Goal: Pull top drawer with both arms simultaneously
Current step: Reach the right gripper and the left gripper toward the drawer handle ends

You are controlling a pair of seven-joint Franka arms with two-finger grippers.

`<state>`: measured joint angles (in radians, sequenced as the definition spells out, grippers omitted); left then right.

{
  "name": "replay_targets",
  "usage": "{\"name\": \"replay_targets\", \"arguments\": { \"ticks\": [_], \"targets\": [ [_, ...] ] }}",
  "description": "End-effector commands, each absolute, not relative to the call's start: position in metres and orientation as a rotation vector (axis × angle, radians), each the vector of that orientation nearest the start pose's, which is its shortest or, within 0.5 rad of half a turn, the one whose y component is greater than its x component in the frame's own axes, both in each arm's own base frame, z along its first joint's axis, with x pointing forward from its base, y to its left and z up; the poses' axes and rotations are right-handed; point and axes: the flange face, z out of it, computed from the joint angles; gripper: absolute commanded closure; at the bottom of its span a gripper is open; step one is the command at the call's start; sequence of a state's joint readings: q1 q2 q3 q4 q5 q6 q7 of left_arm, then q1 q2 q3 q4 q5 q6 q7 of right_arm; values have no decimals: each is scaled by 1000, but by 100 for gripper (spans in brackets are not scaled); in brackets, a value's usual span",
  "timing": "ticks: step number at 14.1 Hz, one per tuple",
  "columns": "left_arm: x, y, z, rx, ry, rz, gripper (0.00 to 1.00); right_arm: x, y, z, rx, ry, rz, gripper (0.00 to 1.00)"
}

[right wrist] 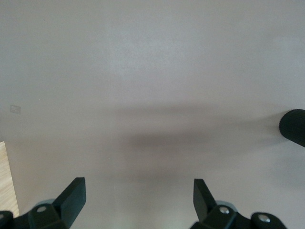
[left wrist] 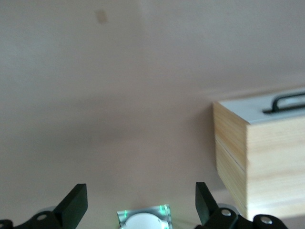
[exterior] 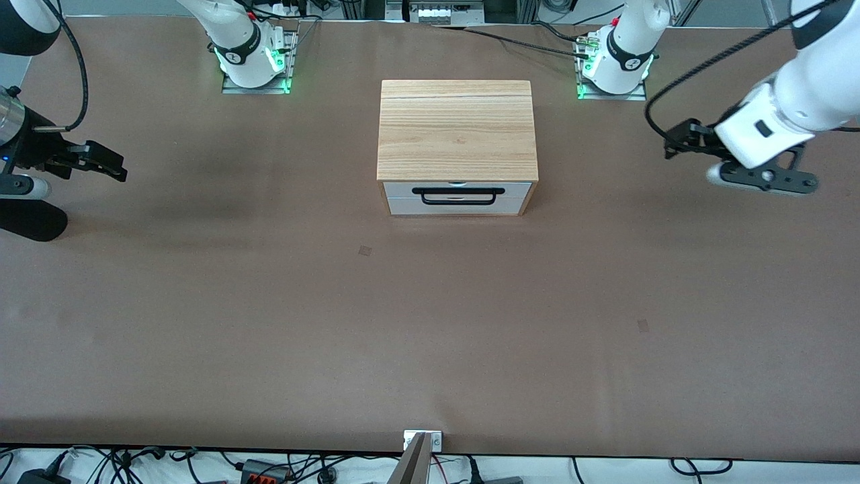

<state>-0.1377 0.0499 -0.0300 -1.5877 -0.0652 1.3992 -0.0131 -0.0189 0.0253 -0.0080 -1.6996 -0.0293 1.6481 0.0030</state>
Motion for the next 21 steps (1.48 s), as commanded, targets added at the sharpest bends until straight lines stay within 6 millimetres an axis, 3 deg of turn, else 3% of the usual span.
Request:
{"name": "replay_targets", "arguments": {
  "ticks": [1, 2, 3, 5, 6, 7, 10, 12, 15, 18, 21],
  "targets": [
    [532, -117, 549, -3180, 334, 706, 0, 571, -2, 529, -3167, -2, 209, 0],
    [529, -129, 523, -3199, 349, 933, 0, 577, 12, 509, -3165, -41, 264, 0],
    [530, -134, 511, -3205, 353, 1012, 0, 583, 25, 490, -3161, -80, 314, 0],
    [536, -148, 494, -3258, 369, 1063, 0, 590, 43, 472, -3158, -130, 341, 0],
    [544, -153, 487, -3319, 356, 1051, 0, 599, 59, 450, -3156, -167, 381, 0],
    [549, -155, 473, -3389, 331, 1048, 0, 609, 79, 445, -3155, -212, 372, 0],
    [564, -172, 441, -3613, 167, 870, 0, 641, 141, 420, -3111, -339, 360, 0],
    [568, -196, 421, -3731, 132, 690, 0, 640, 175, 399, -2923, -291, 403, 0],
    [569, -192, 382, -3983, 246, 579, 0, 642, 205, 366, -2645, -164, 440, 0],
    [553, -198, 337, -4205, 202, 576, 0, 633, 240, 351, -2494, -134, 428, 0],
    [552, -190, 286, -4302, 323, 504, 0, 628, 267, 341, -2313, -102, 323, 0]
  ]
}}
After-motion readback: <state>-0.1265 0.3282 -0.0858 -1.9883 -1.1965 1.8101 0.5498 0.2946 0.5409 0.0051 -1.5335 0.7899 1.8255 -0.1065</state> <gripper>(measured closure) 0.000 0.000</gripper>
